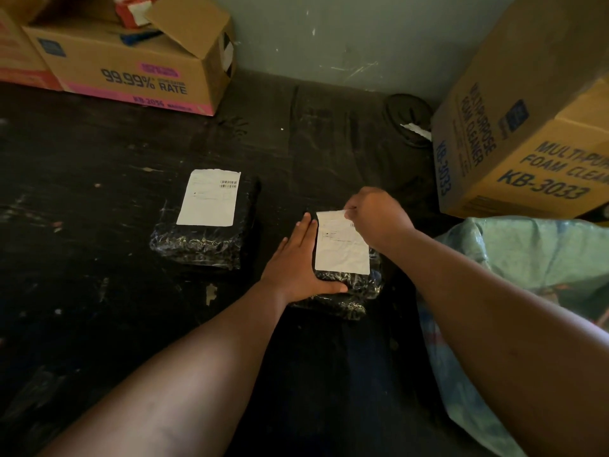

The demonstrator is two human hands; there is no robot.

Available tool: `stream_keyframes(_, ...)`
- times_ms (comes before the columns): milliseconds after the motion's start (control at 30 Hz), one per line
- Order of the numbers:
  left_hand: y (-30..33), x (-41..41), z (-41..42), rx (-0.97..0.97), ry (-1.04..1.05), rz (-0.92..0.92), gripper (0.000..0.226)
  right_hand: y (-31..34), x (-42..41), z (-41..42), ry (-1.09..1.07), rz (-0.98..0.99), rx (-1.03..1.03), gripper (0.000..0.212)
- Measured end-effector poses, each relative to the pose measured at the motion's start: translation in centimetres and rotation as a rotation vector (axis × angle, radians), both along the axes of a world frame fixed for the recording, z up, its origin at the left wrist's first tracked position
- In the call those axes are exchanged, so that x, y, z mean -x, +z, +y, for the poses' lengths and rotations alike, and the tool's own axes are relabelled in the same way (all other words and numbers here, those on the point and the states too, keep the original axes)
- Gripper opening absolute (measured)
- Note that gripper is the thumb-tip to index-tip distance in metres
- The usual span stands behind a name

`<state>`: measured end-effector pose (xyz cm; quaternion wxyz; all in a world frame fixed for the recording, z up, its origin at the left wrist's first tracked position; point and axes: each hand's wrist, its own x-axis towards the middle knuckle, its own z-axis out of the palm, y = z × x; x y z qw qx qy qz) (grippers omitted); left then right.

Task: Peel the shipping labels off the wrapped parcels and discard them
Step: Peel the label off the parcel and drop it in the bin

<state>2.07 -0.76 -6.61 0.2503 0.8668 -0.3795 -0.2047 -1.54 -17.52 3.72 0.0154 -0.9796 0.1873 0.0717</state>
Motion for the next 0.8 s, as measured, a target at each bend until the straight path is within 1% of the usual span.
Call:
stream_keyframes(33,0.0,0.0,0.0,0.005,-0.002,0.002,0.147,0.2,0.1,0.0,0.005,-0.013,-0.004,0.025)
stream_keyframes(100,-0.2,-0.2,0.1,0.016,-0.004,-0.002,0.147,0.9,0.4,0.2,0.040,-0.042,0.004,0.020)
stream_keyframes(267,-0.5,-0.4,0.0,-0.006,0.006,-0.001,0.145,2.8,1.9,0.2,0.047,-0.090,-0.092,0.019)
stream_keyframes(367,-0.4,-0.3,0.0,-0.001,0.004,0.007,0.146,4.3,2.8,0.1,0.015,-0.205,-0.145,0.018)
stream_keyframes(400,-0.4,-0.4,-0.1,0.006,0.009,0.010,0.146,5.0,2.9,0.1,0.035,-0.226,-0.146,0.018)
stream_keyframes(567,-0.7,-0.5,-0.3,-0.008,0.008,0.004,0.145,7.5,4.1,0.9,0.137,-0.169,-0.119,0.021)
stream_keyframes(633,-0.5,-0.3,-0.1,-0.010,0.016,0.000,0.142,8.4,4.4,1.1,0.092,-0.252,-0.162,0.020)
stream_keyframes(700,-0.2,0.0,0.0,-0.013,0.030,-0.012,0.138,10.2,4.5,1.1,0.021,-0.386,-0.234,0.019)
stream_keyframes(733,-0.1,0.0,0.1,-0.020,0.031,-0.024,0.139,11.3,4.4,1.1,0.021,-0.428,-0.234,0.020)
stream_keyframes(800,0.1,0.1,0.0,-0.054,0.014,-0.034,0.144,12.9,4.4,1.0,0.063,-0.436,-0.186,0.021)
